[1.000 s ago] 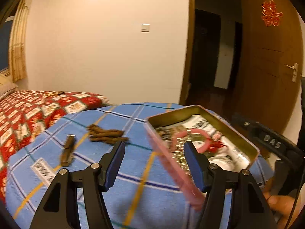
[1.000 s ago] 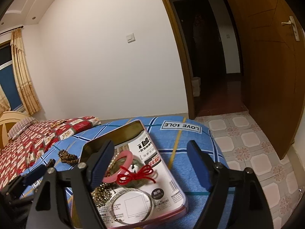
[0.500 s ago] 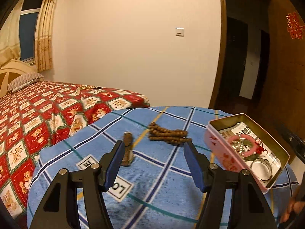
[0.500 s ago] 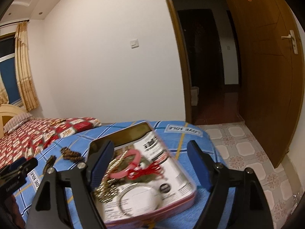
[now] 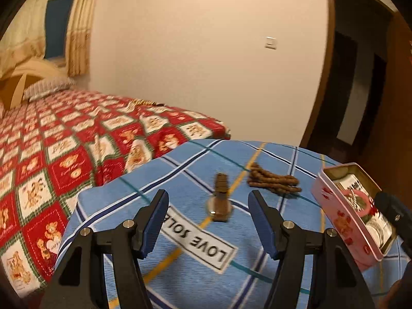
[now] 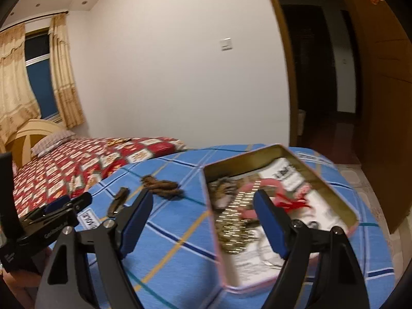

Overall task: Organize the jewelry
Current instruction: 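Move both grippers back toward the brown watch and wooden beads, then grasp the brown leather watch with the left gripper and lift it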

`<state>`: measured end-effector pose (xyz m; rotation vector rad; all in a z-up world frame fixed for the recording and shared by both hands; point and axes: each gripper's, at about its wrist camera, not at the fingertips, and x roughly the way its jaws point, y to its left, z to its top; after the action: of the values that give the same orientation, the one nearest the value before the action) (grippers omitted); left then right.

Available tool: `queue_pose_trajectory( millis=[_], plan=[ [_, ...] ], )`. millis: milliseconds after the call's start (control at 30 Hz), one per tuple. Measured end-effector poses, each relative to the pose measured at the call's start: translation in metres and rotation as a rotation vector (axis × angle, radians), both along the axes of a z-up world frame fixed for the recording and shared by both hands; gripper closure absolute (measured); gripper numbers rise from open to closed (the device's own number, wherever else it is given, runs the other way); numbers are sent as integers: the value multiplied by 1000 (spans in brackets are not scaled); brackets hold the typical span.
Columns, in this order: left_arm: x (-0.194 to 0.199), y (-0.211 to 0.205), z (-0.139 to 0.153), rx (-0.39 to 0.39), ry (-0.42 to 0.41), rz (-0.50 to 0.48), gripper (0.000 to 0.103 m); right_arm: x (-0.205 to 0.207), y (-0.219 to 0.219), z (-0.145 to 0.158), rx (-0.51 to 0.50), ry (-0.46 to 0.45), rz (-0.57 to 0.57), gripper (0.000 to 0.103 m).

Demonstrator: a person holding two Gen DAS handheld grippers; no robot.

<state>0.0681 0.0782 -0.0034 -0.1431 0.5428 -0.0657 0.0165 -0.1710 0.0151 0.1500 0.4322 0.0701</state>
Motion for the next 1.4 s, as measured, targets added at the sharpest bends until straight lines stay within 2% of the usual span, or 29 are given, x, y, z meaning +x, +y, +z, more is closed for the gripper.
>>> queue_pose_trajectory(
  millis=[167, 267, 367, 700, 800, 900, 1033, 1100, 1233, 1333, 1400],
  plan=[
    [8, 18, -6, -64, 40, 25, 39, 19, 27, -4, 5, 24, 28, 20],
    [14, 17, -10, -67, 67, 9, 39, 27, 41, -10, -2, 32, 39, 20],
    [19, 11, -11, -49, 79, -19, 39, 29, 47, -15, -27, 52, 67, 20],
    [39, -14, -21, 36, 170, -106, 39, 26, 37, -15, 27, 53, 66, 17],
    [51, -23, -30, 65, 240, -123, 39, 27, 37, -16, 32, 58, 68, 17],
    [66, -26, -41, 63, 321, -112, 51, 28, 36, -16, 39, 60, 69, 17],
    [74, -33, -41, 100, 322, -99, 66, 27, 35, -16, 46, 62, 68, 17],
    [73, -31, -42, 85, 318, -112, 66, 27, 35, -17, 49, 64, 68, 17],
    [68, -18, -39, -5, 302, -125, 66, 28, 35, -17, 53, 70, 68, 17],
    [54, -14, -32, -7, 261, -109, 66, 29, 35, -18, 56, 77, 70, 17],
    [43, -15, -29, 20, 245, -114, 66, 29, 34, -18, 59, 76, 71, 17]
  ],
)
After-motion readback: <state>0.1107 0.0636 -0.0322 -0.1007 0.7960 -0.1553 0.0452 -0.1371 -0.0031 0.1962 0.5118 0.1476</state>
